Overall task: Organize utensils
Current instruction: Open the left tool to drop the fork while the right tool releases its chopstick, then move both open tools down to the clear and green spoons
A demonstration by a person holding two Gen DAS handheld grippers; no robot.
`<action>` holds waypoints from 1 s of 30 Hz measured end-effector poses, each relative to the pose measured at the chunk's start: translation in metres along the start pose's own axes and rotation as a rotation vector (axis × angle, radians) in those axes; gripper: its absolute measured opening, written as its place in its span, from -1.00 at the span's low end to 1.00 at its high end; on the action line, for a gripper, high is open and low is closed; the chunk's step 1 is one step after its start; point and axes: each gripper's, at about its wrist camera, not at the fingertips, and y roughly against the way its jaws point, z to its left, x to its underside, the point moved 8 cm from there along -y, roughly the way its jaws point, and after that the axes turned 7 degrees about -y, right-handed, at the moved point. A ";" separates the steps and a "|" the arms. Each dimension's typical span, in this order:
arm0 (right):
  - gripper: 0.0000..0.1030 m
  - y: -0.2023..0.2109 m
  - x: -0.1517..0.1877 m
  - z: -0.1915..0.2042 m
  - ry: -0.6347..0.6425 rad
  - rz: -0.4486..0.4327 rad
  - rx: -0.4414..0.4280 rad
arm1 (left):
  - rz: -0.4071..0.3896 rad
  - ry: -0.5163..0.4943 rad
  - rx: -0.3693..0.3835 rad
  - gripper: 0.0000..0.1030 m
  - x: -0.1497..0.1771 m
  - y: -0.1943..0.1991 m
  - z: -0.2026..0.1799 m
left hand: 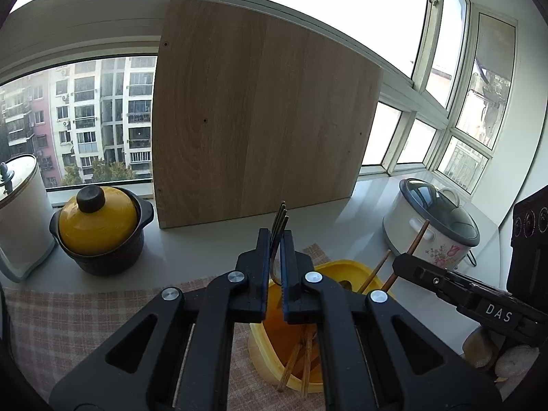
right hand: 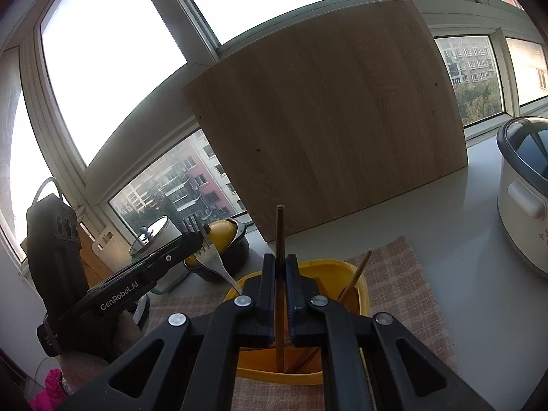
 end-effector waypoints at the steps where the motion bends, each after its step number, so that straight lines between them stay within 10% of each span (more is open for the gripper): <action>1: -0.94 -0.001 0.002 -0.001 0.000 0.009 0.001 | 0.003 0.000 0.000 -0.98 0.001 0.000 -0.001; 8: -0.40 0.000 0.009 -0.006 -0.002 0.028 0.005 | 0.022 0.031 0.020 -0.58 0.004 0.005 -0.002; 22: 0.71 0.032 0.023 -0.009 0.027 0.004 0.029 | 0.003 0.031 -0.003 -0.57 0.014 0.038 -0.001; 30: 1.00 0.055 0.031 -0.005 0.050 -0.030 0.072 | 0.002 0.010 -0.038 0.03 0.035 0.071 0.007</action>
